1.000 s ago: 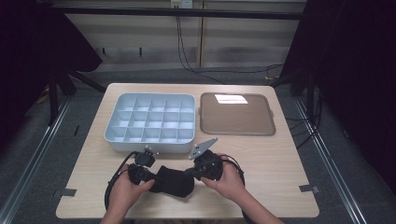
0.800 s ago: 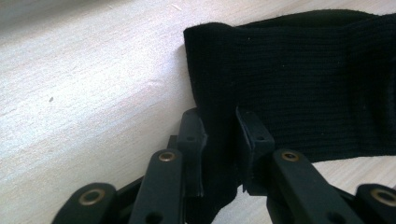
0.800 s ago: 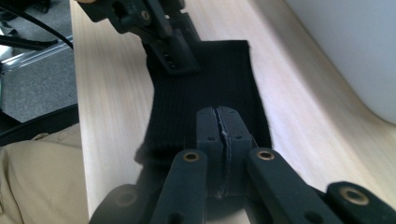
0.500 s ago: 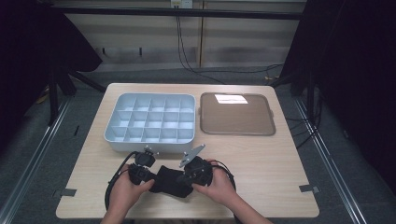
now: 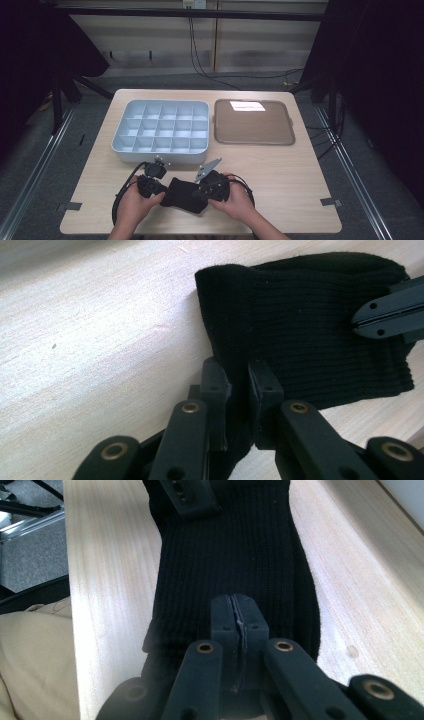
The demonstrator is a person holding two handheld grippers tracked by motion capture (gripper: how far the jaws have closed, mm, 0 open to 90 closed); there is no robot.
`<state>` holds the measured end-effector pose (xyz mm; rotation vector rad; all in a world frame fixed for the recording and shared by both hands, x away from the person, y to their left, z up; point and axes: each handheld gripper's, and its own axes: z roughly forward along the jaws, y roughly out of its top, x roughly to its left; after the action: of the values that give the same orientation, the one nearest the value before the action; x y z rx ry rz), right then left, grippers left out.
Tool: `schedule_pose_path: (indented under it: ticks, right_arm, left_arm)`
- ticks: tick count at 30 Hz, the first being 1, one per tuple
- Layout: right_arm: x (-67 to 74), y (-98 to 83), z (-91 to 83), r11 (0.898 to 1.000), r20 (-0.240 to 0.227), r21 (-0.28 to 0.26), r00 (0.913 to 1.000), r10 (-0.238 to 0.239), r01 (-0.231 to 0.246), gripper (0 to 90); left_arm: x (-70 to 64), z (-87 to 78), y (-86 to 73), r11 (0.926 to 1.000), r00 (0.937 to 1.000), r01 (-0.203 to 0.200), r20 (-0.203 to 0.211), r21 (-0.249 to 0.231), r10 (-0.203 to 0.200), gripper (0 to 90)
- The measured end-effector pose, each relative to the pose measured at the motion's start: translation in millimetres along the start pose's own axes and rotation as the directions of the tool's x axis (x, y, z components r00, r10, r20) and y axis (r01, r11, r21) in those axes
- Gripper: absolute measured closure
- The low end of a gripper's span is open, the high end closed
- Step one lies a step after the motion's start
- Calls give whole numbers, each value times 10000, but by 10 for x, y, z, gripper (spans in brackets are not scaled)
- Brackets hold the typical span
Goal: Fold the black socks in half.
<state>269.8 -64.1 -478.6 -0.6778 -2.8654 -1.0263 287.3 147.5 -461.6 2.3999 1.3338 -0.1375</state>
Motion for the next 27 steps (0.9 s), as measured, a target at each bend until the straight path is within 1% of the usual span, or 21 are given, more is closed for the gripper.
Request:
schedule_pose_path:
  ticks: [1,6,10,11,18,24,27]
  right_arm:
    - [-3,1,5,10000,15,-26,10000,-80,80,886]
    - [10,5,15,9999,61,28,9999,-119,118,887]
    - [12,-1,21,10000,56,27,9999,-84,83,891]
    - [13,-6,21,10000,35,11,10000,-9,9,891]
    - [12,-10,26,10000,59,-38,10000,-56,56,895]
    - [19,-9,27,10000,62,-19,10000,10,-10,895]
    - [10,-9,26,10000,24,-31,10000,-30,30,896]
  left_arm:
    - [1,-9,2,10000,10000,-23,11,11,23,804]
    - [-7,-40,8,10000,10000,-53,27,-20,53,805]
    - [-12,-67,16,10000,9999,-42,115,-61,42,806]
    - [-6,-75,18,10000,9999,-92,111,-18,92,808]
    - [-11,-91,21,10000,9998,-75,187,-40,75,813]
    - [-31,-124,33,9999,9997,-98,238,-24,99,811]
    - [-67,-157,50,9997,9996,-226,190,-98,227,809]
